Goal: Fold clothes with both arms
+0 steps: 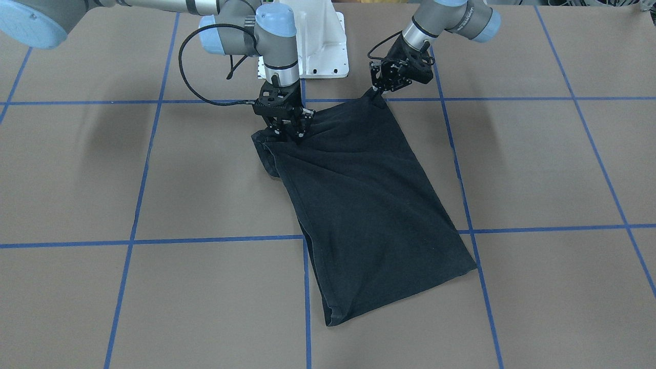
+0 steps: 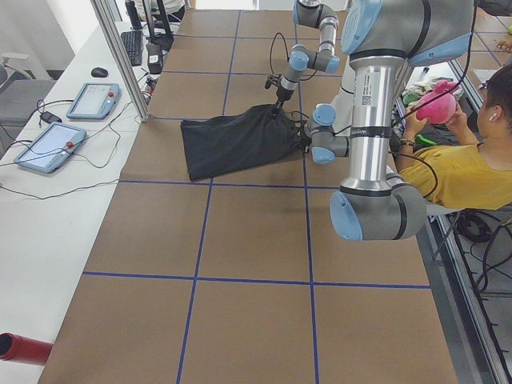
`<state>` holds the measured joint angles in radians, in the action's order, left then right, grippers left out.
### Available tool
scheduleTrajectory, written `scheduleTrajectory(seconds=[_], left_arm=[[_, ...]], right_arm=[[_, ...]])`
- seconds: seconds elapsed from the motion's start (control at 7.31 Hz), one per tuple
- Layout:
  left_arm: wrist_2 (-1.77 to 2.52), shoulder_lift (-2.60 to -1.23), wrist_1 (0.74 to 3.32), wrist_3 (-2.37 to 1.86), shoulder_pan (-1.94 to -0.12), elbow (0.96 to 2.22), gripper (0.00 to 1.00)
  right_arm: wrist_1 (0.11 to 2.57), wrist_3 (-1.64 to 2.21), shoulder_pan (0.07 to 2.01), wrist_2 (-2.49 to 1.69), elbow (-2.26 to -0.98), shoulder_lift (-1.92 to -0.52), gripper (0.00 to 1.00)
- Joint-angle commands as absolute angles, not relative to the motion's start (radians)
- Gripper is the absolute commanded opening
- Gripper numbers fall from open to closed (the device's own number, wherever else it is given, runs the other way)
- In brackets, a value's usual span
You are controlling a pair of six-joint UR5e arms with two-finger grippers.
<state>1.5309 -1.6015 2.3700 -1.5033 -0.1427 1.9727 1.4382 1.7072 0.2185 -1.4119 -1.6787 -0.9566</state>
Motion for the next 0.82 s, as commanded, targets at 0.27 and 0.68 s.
scheduleTrajectory(seconds=[0.27,0.68], left_arm=[[1.531,-1.608,2.37,-1.503,-0.143,1.973,0.0],[1.532,-1.609,2.37,-1.503,-0.143,1.974,0.0]], right_arm=[[1.439,1.72,0.233,-1.408,-1.683,-0.942,0.0],[1.439,1.715,0.255,-1.416,-1.693,-0.934,0.0]])
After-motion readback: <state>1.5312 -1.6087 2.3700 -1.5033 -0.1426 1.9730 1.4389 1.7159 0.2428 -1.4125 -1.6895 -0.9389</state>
